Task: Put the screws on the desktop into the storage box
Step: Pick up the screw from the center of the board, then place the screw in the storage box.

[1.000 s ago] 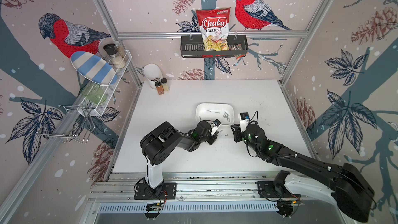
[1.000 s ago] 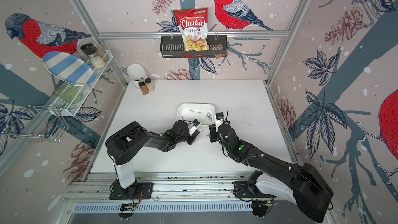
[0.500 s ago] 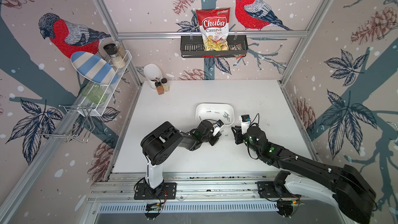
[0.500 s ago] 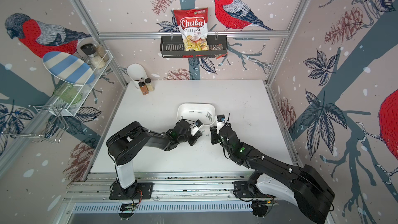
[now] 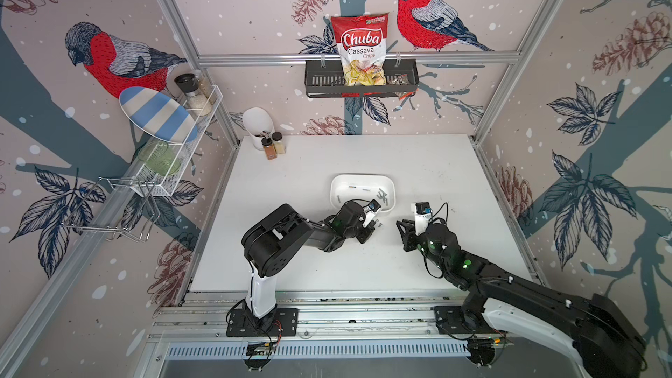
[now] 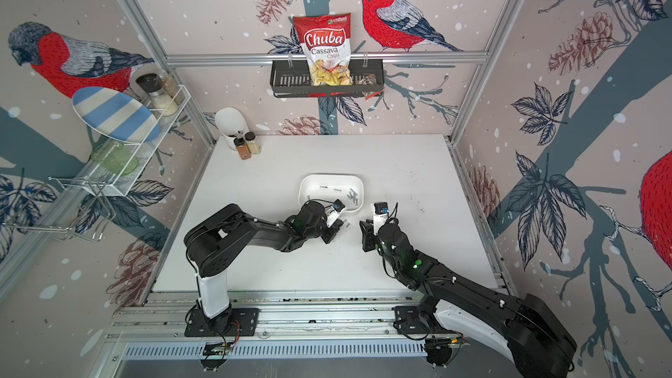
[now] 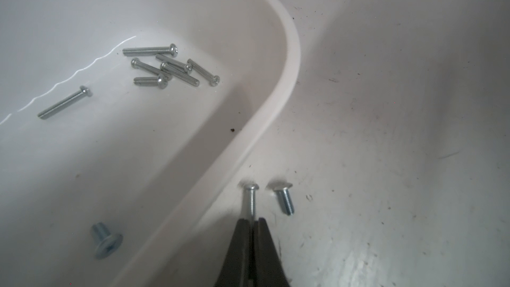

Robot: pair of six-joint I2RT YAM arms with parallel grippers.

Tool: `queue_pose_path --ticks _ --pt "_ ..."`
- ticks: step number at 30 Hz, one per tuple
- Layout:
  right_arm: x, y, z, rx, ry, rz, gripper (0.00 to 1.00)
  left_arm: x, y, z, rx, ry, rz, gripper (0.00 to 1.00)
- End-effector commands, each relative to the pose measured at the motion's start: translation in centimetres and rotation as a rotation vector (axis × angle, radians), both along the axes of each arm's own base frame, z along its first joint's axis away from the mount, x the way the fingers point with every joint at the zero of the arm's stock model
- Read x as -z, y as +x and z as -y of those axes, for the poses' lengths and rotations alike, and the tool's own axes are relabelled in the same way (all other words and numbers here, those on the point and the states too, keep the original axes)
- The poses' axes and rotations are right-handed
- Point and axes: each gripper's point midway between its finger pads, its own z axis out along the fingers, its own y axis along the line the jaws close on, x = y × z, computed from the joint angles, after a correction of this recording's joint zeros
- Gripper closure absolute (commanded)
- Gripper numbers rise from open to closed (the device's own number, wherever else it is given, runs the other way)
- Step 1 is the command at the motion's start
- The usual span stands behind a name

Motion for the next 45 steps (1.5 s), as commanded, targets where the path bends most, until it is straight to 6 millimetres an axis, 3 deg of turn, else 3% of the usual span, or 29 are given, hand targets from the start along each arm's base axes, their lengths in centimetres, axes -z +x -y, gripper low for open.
queue_pose_path --ticks 1,7,14,20,27,31,35,44,45 --pt "-0.3 0.1 0.1 0.018 0.030 0.015 0.72 2.9 -2.7 -2.0 0.007 0.121 -0.132 1.00" --pt "0.7 -0.1 0.3 0.020 0.023 -0.003 0.72 -0.1 -3.3 -1.5 0.003 0.071 -0.092 1.00" --pt "1.5 -0.3 0.4 0.022 0.022 -0.014 0.72 -3.8 -2.6 -2.0 -0.067 0.009 -0.039 1.00" --pt "2.6 -0.6 0.1 0.009 0.027 -0.035 0.71 -8.5 -1.1 -2.7 -0.146 -0.041 0.059 1.00" --pt "3.7 -0.5 -0.6 0.001 0.015 -0.058 0.69 -12.1 1.5 -3.3 -0.212 -0.035 0.129 1.00" --pt "4.6 -0.2 -1.2 -0.002 -0.001 -0.078 0.69 -11.9 4.4 -4.4 -0.253 -0.016 0.107 1.00" --pt "5.5 0.0 -1.8 -0.001 -0.022 -0.096 0.68 -9.9 6.7 -5.6 -0.285 0.021 0.066 1.00" --pt "8.1 0.9 -4.2 -0.007 -0.084 -0.141 0.65 -6.5 8.0 -6.1 -0.295 0.079 0.021 1.00" --pt "8.3 1.2 -4.2 0.004 -0.092 -0.140 0.65 -7.1 8.6 -5.7 -0.297 0.069 0.034 1.00"
